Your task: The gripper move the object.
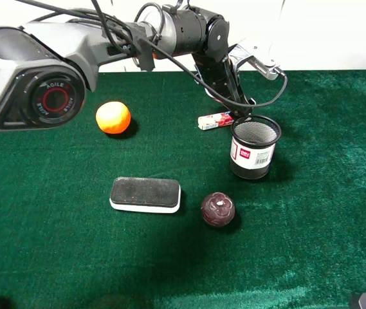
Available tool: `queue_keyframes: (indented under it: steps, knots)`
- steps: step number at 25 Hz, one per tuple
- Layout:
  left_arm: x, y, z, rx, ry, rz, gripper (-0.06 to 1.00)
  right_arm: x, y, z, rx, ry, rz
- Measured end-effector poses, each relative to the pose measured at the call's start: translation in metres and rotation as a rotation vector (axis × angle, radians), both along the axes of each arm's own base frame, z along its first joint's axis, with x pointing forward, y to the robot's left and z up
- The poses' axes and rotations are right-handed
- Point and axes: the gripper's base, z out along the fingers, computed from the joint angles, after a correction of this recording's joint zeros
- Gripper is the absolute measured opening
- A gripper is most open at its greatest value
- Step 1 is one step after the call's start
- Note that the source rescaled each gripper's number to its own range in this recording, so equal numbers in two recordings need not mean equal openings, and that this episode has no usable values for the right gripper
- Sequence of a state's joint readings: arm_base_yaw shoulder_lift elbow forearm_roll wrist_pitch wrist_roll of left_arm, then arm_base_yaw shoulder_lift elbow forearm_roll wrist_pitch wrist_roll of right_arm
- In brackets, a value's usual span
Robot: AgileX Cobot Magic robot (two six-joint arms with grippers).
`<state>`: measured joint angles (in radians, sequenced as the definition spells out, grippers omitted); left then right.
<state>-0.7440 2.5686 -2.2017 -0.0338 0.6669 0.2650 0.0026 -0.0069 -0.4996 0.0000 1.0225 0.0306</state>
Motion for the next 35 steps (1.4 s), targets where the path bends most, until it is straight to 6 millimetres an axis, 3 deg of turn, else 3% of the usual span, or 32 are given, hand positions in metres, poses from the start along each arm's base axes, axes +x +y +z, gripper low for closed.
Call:
queue_keyframes:
  steps: [18,25,28,35]
  knots:
    - [0.013,0.008,0.042,0.047,-0.04,-0.002,1.0,0.0,0.0,0.0,0.0,0.0,0.0]
    - [0.008,0.012,0.064,0.076,0.02,0.01,1.0,0.0,0.0,0.0,0.0,0.0,0.0]
    - [0.003,0.018,0.08,0.095,0.039,0.014,1.0,0.0,0.0,0.0,0.0,0.0,0.0]
    - [-0.01,0.036,0.139,0.118,0.015,0.024,1.0,0.0,0.0,0.0,-0.001,0.0,0.0]
